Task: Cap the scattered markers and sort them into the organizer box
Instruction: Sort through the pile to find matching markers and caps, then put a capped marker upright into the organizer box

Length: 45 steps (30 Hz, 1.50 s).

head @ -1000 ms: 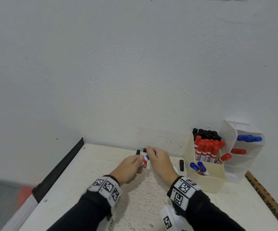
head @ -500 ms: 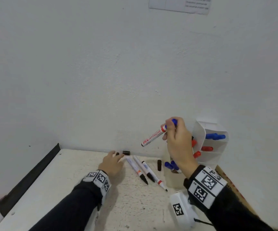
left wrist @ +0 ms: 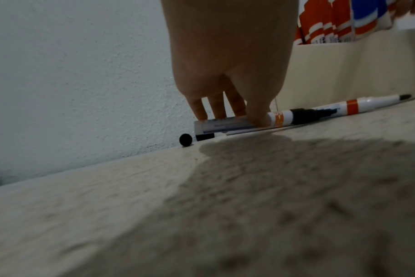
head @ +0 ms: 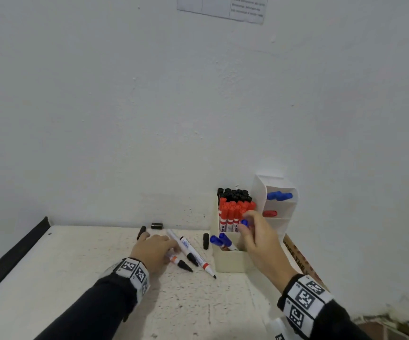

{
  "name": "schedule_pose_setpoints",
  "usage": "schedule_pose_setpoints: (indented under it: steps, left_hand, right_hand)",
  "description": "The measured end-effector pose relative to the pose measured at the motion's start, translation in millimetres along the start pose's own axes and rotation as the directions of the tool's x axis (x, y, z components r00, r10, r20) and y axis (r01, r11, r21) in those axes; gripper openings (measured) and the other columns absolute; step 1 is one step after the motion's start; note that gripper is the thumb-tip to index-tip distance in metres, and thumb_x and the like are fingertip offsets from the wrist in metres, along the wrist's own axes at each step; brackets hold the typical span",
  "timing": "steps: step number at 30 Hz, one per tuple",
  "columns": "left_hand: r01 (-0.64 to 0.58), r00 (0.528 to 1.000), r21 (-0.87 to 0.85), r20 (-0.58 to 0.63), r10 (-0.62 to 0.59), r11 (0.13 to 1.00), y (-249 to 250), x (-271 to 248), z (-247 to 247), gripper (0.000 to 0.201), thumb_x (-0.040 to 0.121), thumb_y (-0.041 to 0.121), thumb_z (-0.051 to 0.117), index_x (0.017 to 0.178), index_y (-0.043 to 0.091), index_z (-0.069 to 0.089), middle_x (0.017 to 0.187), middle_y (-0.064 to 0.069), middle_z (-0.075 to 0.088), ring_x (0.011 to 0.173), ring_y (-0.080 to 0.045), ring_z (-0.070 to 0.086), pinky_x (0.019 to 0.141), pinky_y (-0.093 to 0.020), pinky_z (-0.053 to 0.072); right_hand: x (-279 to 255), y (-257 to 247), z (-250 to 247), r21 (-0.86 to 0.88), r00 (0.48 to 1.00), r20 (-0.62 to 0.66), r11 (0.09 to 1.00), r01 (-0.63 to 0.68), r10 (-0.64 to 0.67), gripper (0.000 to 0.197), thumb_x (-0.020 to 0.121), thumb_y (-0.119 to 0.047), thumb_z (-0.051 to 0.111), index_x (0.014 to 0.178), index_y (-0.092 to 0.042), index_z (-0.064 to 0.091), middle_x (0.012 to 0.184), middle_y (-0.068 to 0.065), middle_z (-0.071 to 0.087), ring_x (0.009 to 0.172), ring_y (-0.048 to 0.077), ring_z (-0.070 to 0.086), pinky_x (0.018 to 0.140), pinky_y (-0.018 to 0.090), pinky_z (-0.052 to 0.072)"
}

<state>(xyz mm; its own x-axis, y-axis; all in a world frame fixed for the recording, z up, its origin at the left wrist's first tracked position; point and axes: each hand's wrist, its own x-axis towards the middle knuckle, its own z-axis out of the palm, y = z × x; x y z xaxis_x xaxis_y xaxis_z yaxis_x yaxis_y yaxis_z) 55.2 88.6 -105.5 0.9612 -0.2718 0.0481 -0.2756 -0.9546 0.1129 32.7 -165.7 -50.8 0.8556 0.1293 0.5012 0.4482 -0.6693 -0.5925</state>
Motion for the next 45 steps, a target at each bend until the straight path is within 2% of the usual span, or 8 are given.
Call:
schedule_pose_setpoints:
  steps: [5, 11, 16, 19, 26, 32, 36, 45]
  left_hand:
    - [0.045, 0.992, -0.143, -0.111, -0.062, 0.989, 1, -16, 0, 0.021, 0.095, 0.028, 0.038, 0.108, 0.031, 0.055, 0.106, 0.012, 0.054, 0.087, -0.007, 0.052, 0.088, -0.025, 0.043]
    - [0.229, 0.952, -0.410, -0.096, -0.292, 0.883, -26, -34, -16, 0.014, 0.096, 0.035, 0.042, 0.105, 0.029, 0.051, 0.101, 0.007, 0.061, 0.082, -0.012, 0.057, 0.073, -0.028, 0.047]
    - [0.353, 0.881, -0.565, -0.067, -0.468, 0.746, -60, -56, -23, 0.028, 0.095, 0.042, 0.045, 0.107, 0.020, 0.056, 0.096, 0.000, 0.064, 0.077, -0.019, 0.061, 0.076, -0.034, 0.054]
    - [0.406, 0.837, -0.580, -0.073, -0.542, 0.706, -80, -71, -23, 0.032, 0.094, 0.042, 0.046, 0.110, 0.017, 0.059, 0.097, -0.001, 0.065, 0.087, -0.019, 0.062, 0.082, -0.031, 0.052]
    - [0.478, 0.818, -0.542, -0.014, -0.576, 0.691, -96, -82, -15, 0.032, 0.095, 0.045, 0.042, 0.108, 0.022, 0.061, 0.103, -0.002, 0.066, 0.088, -0.020, 0.063, 0.084, -0.033, 0.052]
    - [0.413, 0.836, -0.543, -0.092, -0.541, 0.731, -89, -76, -10, 0.025, 0.097, 0.027, 0.039, 0.110, 0.016, 0.057, 0.105, -0.004, 0.059, 0.090, -0.017, 0.054, 0.082, -0.032, 0.047]
    - [0.383, 0.853, -0.536, -0.109, -0.511, 0.753, -87, -76, -10, 0.018, 0.095, 0.032, 0.042, 0.096, 0.020, 0.057, 0.092, 0.001, 0.050, 0.077, -0.011, 0.047, 0.070, -0.024, 0.037]
    - [0.352, 0.893, -0.516, -0.065, -0.445, 0.781, -89, -76, -6, 0.025, 0.096, 0.034, 0.045, 0.096, 0.018, 0.064, 0.067, 0.009, 0.045, 0.070, -0.014, 0.047, 0.065, -0.026, 0.036]
  right_hand:
    - [-4, 2, 7, -0.048, 0.998, 0.026, 0.997, -0.054, 0.055, 0.016, 0.095, -0.030, 0.044, 0.108, -0.023, 0.051, 0.100, -0.013, 0.053, 0.091, 0.007, 0.054, 0.085, 0.032, 0.049]
    - [14, -81, 12, 0.073, 0.943, -0.283, 0.976, 0.204, -0.176, 0.015, 0.092, -0.022, 0.046, 0.077, -0.019, 0.050, 0.069, -0.012, 0.047, 0.067, 0.000, 0.046, 0.062, 0.013, 0.038]
    - [31, -105, 75, 0.061, 0.977, 0.210, 0.998, 0.023, -0.035, 0.015, 0.090, -0.020, 0.049, 0.079, -0.018, 0.059, 0.065, -0.005, 0.055, 0.061, 0.011, 0.050, 0.062, 0.030, 0.046]
    - [37, -97, 123, -0.113, 0.815, 0.572, 0.993, -0.038, 0.097, 0.031, 0.092, -0.018, 0.042, 0.119, -0.022, 0.057, 0.115, 0.004, 0.057, 0.104, 0.020, 0.055, 0.091, 0.034, 0.045]
    - [45, -92, 187, -0.387, 0.696, 0.703, 0.898, 0.207, 0.143, 0.045, 0.097, -0.031, 0.028, 0.142, -0.027, 0.031, 0.149, 0.013, 0.029, 0.135, 0.032, 0.030, 0.111, 0.040, 0.027]
    - [48, -100, 194, -0.398, 0.804, 0.569, 0.913, 0.089, 0.170, 0.003, 0.092, -0.015, 0.045, 0.091, -0.015, 0.048, 0.108, 0.009, 0.059, 0.086, 0.021, 0.052, 0.070, 0.024, 0.036]
    - [41, -96, 191, -0.166, 0.852, 0.493, 0.980, -0.107, 0.176, 0.030, 0.092, -0.007, 0.043, 0.122, -0.011, 0.045, 0.123, 0.009, 0.051, 0.097, 0.018, 0.052, 0.076, 0.020, 0.038]
    - [34, -98, 187, 0.362, 0.872, 0.464, 0.864, -0.349, 0.158, 0.027, 0.089, 0.002, 0.049, 0.084, -0.024, 0.054, 0.095, 0.008, 0.061, 0.085, 0.023, 0.065, 0.073, 0.027, 0.055]
